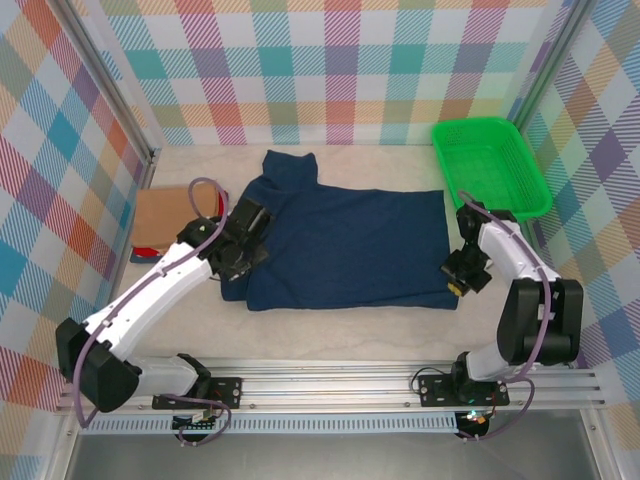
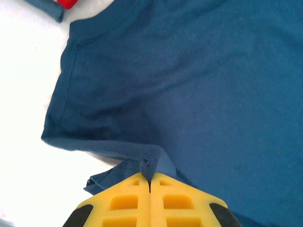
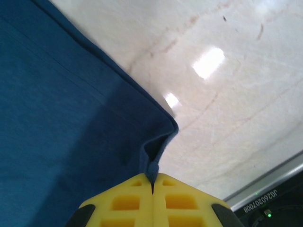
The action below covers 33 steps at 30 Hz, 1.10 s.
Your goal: Fold and stack the t-shirts
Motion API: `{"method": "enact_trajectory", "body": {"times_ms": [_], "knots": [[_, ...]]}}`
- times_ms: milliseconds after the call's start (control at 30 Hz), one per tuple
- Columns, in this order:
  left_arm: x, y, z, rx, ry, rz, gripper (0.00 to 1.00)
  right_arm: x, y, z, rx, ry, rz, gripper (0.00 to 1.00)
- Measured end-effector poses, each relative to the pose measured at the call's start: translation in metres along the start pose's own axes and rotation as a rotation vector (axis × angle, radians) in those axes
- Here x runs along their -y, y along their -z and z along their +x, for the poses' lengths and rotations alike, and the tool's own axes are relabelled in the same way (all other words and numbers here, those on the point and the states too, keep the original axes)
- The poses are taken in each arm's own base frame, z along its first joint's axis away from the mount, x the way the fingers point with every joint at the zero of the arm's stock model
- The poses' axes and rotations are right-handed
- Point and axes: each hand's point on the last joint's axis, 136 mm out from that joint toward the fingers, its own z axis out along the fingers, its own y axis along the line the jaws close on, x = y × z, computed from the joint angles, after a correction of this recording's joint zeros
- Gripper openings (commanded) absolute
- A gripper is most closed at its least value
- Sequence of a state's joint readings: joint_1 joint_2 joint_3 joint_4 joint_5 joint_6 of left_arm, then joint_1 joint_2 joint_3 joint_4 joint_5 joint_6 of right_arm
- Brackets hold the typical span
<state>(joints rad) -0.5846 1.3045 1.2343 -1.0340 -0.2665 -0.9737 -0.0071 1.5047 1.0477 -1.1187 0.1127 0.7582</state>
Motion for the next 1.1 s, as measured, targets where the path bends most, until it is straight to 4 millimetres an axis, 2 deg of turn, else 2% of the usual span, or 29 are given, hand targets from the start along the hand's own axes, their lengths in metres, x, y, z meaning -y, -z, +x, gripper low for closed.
{"method": "enact_trajectory", "body": {"times_ms": [333,700,933,1100], "knots": [[0.027,-0.017,-0.038,0.033,-0.022,0.017,0.00,-0.023,-0.008,-0.030,0.013,0.017,0.031,0.00],[0.025,-0.037,-0.061,0.041,-0.039,-0.020,0.00,-0.038,-0.013,-0.049,0.023,0.023,0.041,0.00],[0.047,-0.039,-0.080,0.070,-0.075,0.006,0.00,-0.047,-0.006,-0.060,0.048,0.044,0.031,0.00],[0.054,-0.044,-0.089,0.075,-0.093,0.000,0.00,-0.052,-0.006,-0.065,0.052,0.063,0.027,0.00]]}}
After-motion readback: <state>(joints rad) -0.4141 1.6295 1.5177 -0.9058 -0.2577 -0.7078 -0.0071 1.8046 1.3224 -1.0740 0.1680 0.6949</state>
